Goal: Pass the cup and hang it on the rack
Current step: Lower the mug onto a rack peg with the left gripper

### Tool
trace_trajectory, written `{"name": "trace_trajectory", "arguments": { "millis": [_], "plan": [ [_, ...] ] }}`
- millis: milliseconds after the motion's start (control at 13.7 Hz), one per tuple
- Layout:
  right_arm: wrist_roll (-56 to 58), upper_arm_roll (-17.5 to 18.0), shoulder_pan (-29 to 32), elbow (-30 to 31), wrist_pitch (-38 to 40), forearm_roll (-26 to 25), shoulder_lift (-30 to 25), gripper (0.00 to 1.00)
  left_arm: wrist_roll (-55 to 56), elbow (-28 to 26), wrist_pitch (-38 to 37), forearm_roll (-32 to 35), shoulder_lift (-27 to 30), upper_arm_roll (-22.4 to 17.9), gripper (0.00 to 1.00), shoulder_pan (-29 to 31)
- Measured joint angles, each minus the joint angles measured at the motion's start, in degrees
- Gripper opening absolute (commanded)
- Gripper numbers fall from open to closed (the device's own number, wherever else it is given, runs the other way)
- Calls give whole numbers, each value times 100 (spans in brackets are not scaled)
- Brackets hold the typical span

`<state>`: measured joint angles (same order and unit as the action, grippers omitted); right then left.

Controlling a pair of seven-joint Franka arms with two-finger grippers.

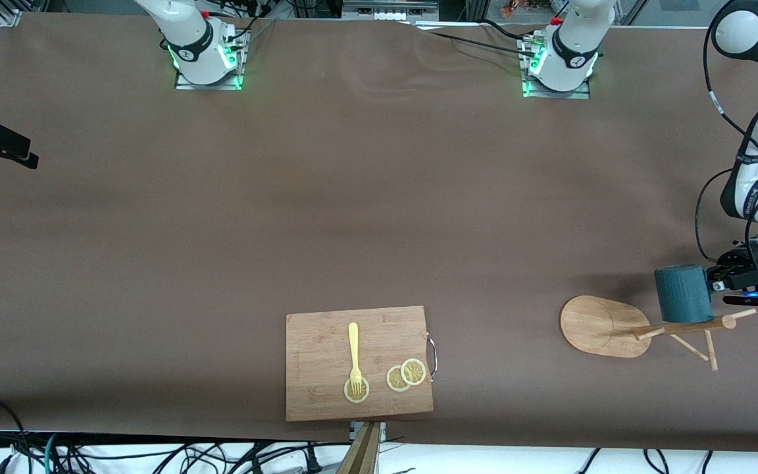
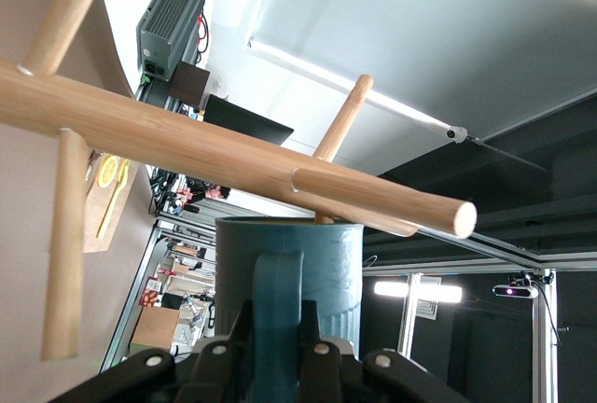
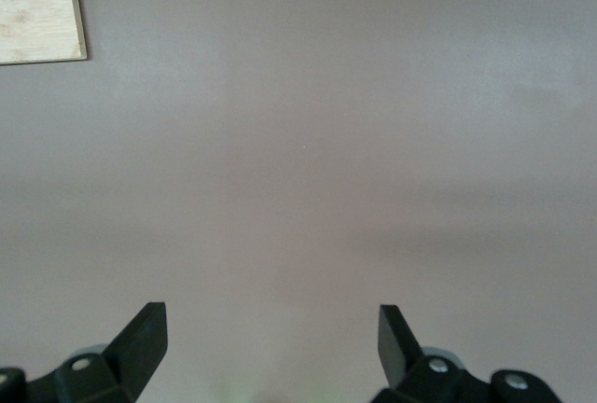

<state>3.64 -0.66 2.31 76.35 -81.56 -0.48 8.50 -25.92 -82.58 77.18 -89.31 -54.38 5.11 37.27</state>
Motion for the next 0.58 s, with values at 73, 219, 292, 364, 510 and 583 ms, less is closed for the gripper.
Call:
{"name": "trace_trajectory", "arguments": {
  "millis": [73,219,292,364,510,583],
  "plan": [
    [0,-9,1,0,0,12,0,100,0,5,0,0,-17,-6,0,0],
    [0,-11,2,0,0,18,0,100,0,16,24,0,-41,-32,0,0],
    [0,-11,2,0,0,20,0,100,0,20,33,0,-43,-40,0,0],
    [0,-11,2,0,0,21,0,100,0,26,46,26,-43,-40,0,-3],
    [0,-11,3,0,0,21,0,100,0,56,86,81,-42,-34,0,-7],
    [0,-11,5,0,0,21,0,100,0,66,103,97,-42,-33,0,-8]
  ]
}}
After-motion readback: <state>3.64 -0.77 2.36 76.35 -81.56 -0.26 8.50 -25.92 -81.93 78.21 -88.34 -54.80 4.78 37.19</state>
